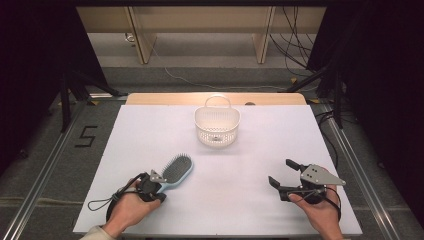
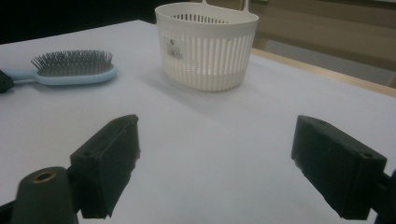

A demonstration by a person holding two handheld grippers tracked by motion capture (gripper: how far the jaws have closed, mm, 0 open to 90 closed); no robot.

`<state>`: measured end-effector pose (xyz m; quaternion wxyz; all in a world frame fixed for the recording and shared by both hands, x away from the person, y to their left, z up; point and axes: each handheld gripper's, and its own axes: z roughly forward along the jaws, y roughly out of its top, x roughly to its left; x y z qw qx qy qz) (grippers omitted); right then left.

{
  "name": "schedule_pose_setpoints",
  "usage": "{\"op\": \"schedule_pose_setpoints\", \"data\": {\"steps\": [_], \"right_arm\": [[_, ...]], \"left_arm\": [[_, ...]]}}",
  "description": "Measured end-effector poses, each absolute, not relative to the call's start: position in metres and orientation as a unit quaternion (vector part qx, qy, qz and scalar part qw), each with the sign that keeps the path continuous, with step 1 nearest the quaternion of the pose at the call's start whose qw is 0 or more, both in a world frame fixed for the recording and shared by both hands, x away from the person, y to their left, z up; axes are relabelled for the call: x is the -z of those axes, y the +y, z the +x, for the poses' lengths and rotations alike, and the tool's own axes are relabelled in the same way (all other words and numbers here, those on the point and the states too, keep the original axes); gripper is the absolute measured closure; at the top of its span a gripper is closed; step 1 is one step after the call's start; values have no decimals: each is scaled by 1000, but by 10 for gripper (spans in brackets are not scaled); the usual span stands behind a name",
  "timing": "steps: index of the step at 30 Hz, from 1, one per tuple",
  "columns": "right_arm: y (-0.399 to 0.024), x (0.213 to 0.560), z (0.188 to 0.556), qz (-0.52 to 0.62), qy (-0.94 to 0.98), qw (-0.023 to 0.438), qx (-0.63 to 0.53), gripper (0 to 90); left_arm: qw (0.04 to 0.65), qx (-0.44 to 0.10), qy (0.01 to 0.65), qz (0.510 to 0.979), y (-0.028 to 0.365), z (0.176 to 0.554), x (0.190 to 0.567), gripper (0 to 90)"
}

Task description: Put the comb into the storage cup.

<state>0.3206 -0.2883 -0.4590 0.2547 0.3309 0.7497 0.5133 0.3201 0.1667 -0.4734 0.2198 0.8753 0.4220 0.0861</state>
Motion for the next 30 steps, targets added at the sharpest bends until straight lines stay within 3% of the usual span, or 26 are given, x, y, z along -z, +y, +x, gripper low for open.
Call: {"op": "schedule_pose_setpoints", "data": {"steps": [10, 20, 22, 23, 24, 25, 27, 30], "right_arm": [[-289, 459, 321, 331, 749, 255, -514, 160], [-289, 459, 321, 332, 750, 256, -511, 160], [-289, 459, 321, 333, 750, 256, -511, 160], [-289, 459, 321, 333, 750, 256, -511, 160], [-289, 459, 321, 332, 751, 257, -510, 160], [-289, 459, 321, 332, 751, 257, -510, 160], [-288, 459, 321, 333, 751, 259, -509, 160], [-289, 459, 321, 333, 751, 258, -508, 160]], "left_arm": [[245, -91, 408, 875, 168, 318, 464, 879], [370, -138, 400, 828, 183, 314, 447, 520], [376, -145, 396, 825, 184, 314, 447, 418], [379, -154, 396, 822, 186, 314, 447, 418], [377, -162, 400, 819, 187, 315, 447, 307], [373, -176, 406, 816, 189, 316, 447, 307], [365, -188, 427, 806, 190, 318, 448, 168], [358, -195, 441, 800, 192, 319, 446, 108]]}}
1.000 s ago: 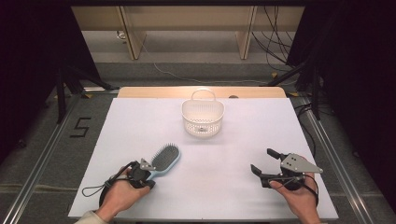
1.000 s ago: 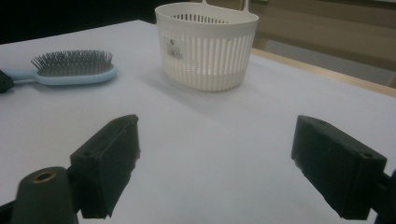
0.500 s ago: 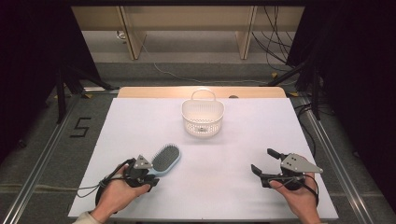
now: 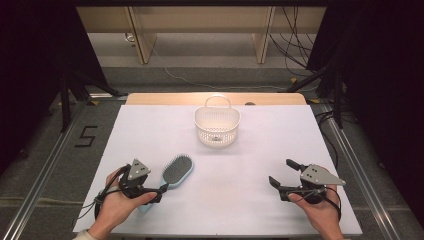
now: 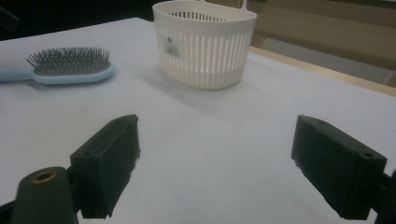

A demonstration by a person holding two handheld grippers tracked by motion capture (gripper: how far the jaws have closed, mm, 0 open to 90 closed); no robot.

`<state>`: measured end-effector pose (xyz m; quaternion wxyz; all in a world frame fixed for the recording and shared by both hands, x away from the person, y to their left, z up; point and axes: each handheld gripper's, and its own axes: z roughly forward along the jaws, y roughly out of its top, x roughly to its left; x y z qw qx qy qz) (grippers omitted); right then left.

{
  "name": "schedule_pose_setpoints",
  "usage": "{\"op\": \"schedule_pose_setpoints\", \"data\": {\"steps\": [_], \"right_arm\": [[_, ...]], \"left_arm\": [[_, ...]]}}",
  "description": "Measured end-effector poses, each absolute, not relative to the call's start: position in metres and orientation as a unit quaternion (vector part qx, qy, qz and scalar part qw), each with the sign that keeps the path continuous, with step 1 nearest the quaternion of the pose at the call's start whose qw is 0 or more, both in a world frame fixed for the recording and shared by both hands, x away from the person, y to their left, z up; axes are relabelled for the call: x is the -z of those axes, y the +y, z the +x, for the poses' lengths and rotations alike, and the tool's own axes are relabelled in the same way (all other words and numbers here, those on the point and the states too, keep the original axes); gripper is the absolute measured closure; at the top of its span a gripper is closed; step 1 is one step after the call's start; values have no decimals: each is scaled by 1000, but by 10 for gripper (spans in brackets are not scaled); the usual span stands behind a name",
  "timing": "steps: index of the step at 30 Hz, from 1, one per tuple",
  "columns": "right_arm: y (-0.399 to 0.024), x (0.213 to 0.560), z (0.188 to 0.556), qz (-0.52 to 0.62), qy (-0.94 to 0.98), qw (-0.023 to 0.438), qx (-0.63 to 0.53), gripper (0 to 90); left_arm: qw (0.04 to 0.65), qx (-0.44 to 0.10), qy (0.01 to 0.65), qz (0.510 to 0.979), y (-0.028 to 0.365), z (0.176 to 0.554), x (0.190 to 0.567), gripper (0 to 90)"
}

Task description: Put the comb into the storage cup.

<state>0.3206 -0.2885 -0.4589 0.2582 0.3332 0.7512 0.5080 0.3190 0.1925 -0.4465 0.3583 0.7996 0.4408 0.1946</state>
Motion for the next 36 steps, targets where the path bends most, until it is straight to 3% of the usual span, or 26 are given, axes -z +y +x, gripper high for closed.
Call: {"op": "schedule_pose_setpoints", "data": {"steps": [2, 4, 27, 36], "right_arm": [[-289, 459, 321, 332, 751, 258, -509, 160], [-289, 459, 320, 332, 750, 257, -511, 160], [-286, 456, 318, 325, 751, 253, -516, 161], [-284, 456, 313, 321, 754, 248, -517, 162]], "left_arm": [[356, -198, 441, 800, 193, 320, 446, 25], [355, -203, 431, 804, 192, 321, 446, 0], [347, -188, 396, 829, 187, 335, 446, 0], [305, -161, 380, 859, 179, 342, 448, 29]]}}
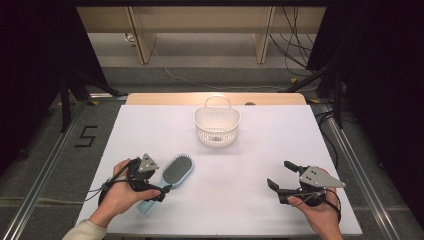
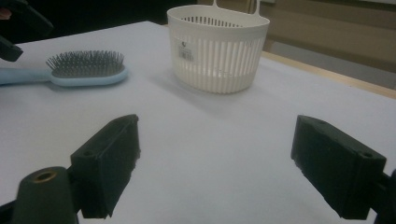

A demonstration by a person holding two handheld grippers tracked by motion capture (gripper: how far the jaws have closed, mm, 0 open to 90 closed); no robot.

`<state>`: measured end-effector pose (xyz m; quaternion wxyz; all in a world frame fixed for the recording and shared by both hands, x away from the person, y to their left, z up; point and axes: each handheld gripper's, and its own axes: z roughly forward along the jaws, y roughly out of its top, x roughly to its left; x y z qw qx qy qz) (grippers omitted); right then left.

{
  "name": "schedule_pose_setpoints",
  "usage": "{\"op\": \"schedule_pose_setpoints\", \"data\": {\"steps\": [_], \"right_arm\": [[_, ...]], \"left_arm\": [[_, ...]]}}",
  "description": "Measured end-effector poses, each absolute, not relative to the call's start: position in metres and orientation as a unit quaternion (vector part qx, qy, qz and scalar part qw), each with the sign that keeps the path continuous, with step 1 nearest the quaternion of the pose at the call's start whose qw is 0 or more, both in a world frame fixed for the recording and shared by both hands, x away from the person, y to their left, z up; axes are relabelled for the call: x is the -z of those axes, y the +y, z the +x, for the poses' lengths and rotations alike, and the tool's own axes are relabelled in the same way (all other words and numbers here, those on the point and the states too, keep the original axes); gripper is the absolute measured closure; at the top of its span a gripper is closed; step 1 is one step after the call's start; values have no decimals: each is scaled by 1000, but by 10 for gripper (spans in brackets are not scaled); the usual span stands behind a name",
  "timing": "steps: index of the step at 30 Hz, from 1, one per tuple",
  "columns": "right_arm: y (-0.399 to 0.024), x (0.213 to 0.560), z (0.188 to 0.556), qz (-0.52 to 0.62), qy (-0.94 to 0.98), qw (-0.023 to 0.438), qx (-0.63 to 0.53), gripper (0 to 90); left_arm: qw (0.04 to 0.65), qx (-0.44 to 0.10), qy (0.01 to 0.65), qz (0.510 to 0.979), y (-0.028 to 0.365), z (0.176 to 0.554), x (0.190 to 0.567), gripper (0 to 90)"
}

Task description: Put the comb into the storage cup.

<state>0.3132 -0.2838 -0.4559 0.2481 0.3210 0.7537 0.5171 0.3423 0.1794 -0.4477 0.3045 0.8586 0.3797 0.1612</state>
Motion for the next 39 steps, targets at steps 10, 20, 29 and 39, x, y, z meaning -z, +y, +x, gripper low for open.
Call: {"op": "schedule_pose_setpoints", "data": {"steps": [10, 20, 29, 39], "right_arm": [[-284, 456, 312, 321, 754, 250, -516, 161], [-284, 457, 313, 322, 754, 250, -515, 161], [-284, 457, 313, 322, 754, 251, -514, 161], [-284, 457, 314, 323, 754, 252, -513, 161]], "left_arm": [[250, -139, 381, 879, 170, 351, 448, 102], [192, -108, 403, 888, 166, 357, 452, 166], [166, -87, 414, 891, 164, 362, 459, 213], [138, -71, 418, 895, 160, 367, 462, 277]]}}
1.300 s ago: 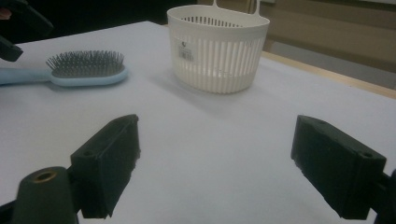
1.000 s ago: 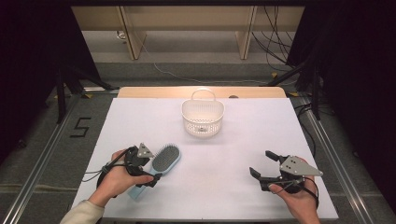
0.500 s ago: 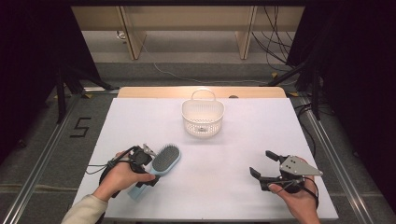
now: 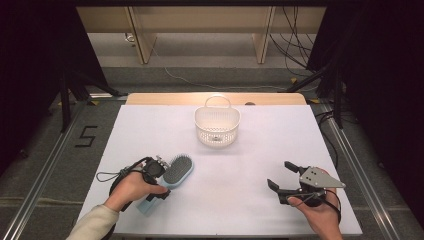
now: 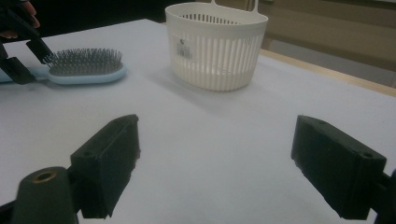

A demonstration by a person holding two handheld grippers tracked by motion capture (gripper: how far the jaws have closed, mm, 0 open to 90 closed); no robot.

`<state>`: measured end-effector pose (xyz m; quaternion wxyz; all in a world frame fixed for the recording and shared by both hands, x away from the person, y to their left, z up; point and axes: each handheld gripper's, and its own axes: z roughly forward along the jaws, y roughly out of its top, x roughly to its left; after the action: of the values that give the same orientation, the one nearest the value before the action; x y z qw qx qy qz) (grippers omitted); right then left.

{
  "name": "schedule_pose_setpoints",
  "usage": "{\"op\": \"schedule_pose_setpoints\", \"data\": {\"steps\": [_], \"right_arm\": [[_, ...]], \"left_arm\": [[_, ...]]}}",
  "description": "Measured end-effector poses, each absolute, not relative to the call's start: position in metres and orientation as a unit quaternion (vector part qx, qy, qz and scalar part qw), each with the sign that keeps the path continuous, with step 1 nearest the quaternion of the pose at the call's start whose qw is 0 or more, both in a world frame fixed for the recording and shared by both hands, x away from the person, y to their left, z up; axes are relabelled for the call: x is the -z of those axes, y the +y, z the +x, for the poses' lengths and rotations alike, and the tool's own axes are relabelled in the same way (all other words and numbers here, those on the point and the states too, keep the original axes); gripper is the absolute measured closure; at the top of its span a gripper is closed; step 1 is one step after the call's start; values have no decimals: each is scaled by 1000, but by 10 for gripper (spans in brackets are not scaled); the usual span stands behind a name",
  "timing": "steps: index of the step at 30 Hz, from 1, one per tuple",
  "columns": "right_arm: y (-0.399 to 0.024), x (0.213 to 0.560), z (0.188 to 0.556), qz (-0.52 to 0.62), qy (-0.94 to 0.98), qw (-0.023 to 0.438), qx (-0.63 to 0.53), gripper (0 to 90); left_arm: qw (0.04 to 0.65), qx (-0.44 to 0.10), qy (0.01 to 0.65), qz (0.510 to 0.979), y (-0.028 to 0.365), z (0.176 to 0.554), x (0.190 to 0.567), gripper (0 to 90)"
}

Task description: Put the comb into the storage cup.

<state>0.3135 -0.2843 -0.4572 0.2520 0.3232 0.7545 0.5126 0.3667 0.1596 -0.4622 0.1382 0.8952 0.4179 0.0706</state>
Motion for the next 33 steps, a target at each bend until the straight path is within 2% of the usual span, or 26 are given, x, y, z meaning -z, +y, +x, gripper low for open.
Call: {"op": "schedule_pose_setpoints", "data": {"steps": [33], "right_arm": [[-284, 458, 314, 323, 757, 250, -511, 161]], "left_arm": [[86, -36, 427, 899, 149, 376, 464, 477]]}}
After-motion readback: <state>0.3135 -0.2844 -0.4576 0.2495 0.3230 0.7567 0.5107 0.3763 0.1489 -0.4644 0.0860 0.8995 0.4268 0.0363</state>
